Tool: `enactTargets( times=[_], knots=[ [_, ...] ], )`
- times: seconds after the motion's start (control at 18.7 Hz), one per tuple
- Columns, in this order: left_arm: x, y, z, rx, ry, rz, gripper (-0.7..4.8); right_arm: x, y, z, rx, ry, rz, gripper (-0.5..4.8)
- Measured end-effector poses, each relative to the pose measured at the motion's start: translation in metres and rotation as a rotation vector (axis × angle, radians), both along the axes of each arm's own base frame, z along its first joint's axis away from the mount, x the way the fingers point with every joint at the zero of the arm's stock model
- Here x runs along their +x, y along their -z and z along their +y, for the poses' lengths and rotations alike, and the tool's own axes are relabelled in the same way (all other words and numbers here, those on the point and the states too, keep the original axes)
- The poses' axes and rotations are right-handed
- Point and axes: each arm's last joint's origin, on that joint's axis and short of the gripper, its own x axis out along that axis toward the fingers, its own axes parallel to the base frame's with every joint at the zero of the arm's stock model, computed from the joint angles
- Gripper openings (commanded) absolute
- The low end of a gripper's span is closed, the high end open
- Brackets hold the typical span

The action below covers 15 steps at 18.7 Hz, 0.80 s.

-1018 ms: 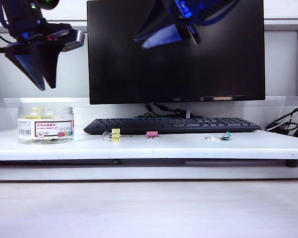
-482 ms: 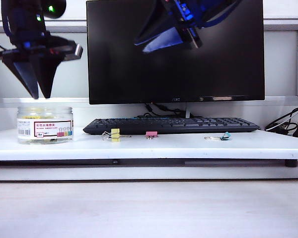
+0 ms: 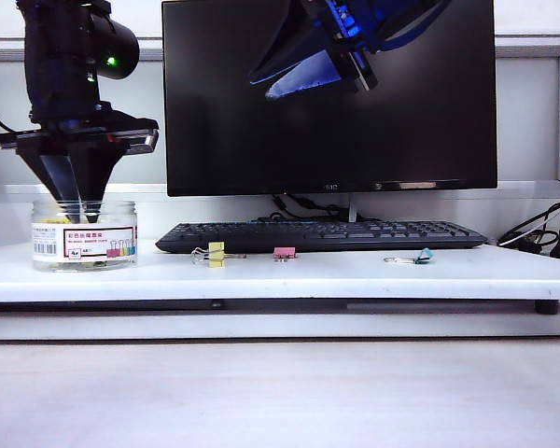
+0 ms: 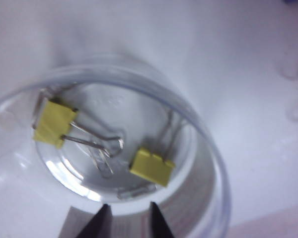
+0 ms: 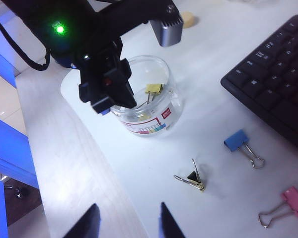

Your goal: Take the clips out of the round transparent plastic box and place them on the table.

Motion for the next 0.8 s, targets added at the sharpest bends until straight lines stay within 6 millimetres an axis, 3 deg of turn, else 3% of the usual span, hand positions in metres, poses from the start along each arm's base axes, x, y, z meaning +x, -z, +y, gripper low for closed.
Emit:
enactTargets(
  times=[0.21, 0.48, 0.8],
  knots=[
    [0.003, 0.001, 0.001, 0.014, -0.108, -0.020, 0.99, 0.000, 0.000, 0.000, 0.004, 0.004, 0.009, 1.57],
    [0.014, 0.031, -0.003, 0.011, -0.230, 0.072, 1.21, 0.000, 0.000, 0.000, 0.007, 0.010, 0.019, 1.57],
    [0.016, 0.031, -0.004, -0.011, -0.356, 0.062, 1.21, 0.000, 0.000, 0.000, 0.008, 0.009, 0.019, 1.57]
  ],
)
